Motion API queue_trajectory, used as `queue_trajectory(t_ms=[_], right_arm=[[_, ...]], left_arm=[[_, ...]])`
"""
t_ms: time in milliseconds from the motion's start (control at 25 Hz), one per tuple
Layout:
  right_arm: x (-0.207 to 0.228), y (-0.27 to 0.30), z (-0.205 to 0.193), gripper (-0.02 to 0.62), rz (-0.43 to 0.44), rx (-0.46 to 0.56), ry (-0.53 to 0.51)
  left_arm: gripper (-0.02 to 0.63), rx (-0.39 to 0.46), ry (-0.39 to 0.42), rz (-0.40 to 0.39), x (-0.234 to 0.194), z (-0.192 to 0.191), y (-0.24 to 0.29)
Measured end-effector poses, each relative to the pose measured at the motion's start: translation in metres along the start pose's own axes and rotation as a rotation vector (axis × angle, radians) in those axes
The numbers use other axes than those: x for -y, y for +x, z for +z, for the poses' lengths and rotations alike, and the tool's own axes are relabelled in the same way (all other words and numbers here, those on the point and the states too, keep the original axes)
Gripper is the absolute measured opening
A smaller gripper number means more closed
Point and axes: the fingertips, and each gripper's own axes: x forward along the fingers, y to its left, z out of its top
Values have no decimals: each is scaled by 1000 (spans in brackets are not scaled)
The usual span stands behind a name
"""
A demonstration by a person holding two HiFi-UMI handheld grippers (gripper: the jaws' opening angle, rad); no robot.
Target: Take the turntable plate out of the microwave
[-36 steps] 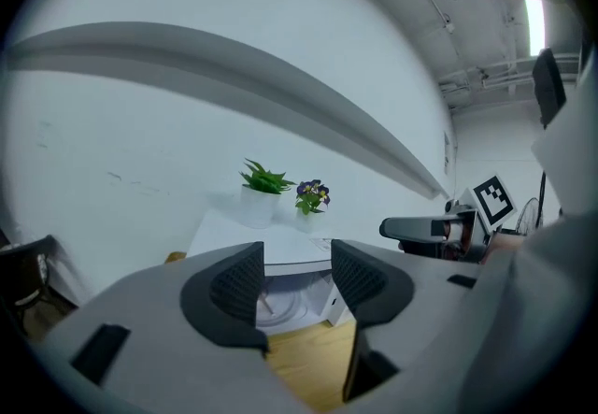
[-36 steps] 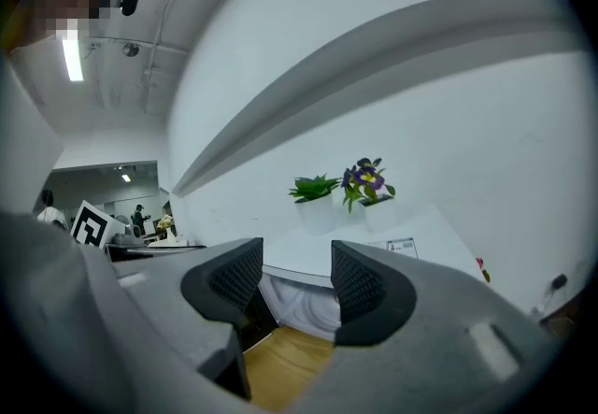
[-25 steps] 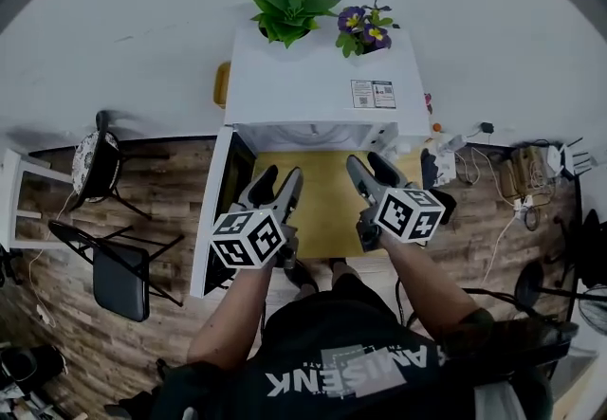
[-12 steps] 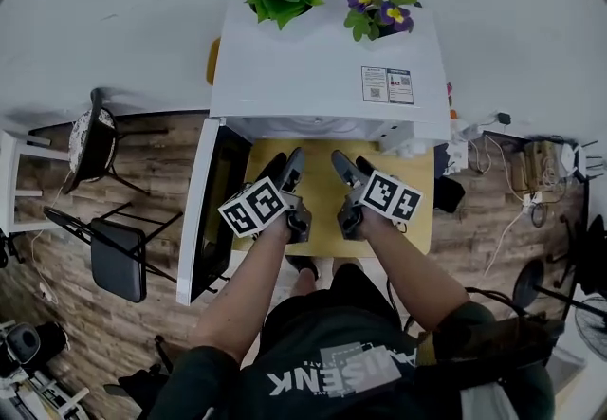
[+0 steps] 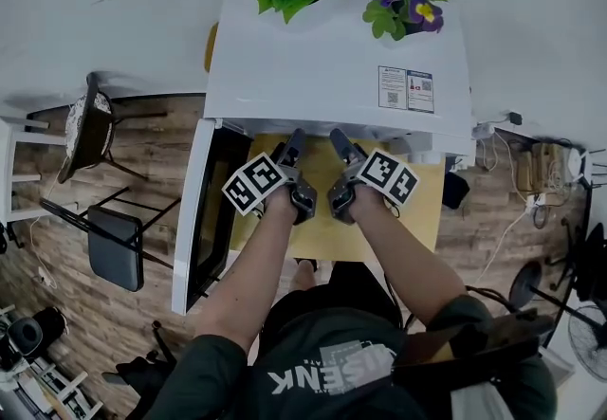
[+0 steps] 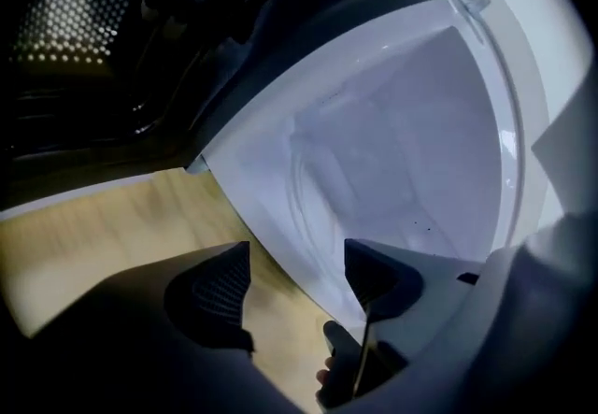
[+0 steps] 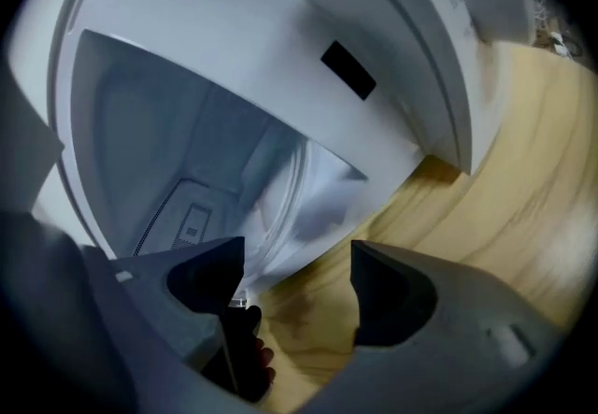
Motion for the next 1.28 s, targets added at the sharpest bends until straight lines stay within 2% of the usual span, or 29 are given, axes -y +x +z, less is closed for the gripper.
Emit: queue_trajectory(t_ms=[280, 480, 640, 960, 1120, 1280], right_arm=[[3, 24, 5, 341, -39, 5, 79], [10, 32, 9, 341, -109, 14, 105], [11, 34, 8, 340, -139, 3, 120], [13, 26, 1, 323, -82, -2, 129], [6, 22, -9, 262, -49, -28, 141], [5, 14, -19, 235, -34, -40, 131]], left_arm=[[305, -18, -38, 39, -5, 6, 26], [307, -30, -48, 83, -15, 13, 37], [307, -30, -49, 75, -16, 14, 38], [307, -38, -13, 82, -20, 4, 27], [307, -46, -25, 70, -26, -1, 16], [304, -64, -29, 72, -30, -9, 6]])
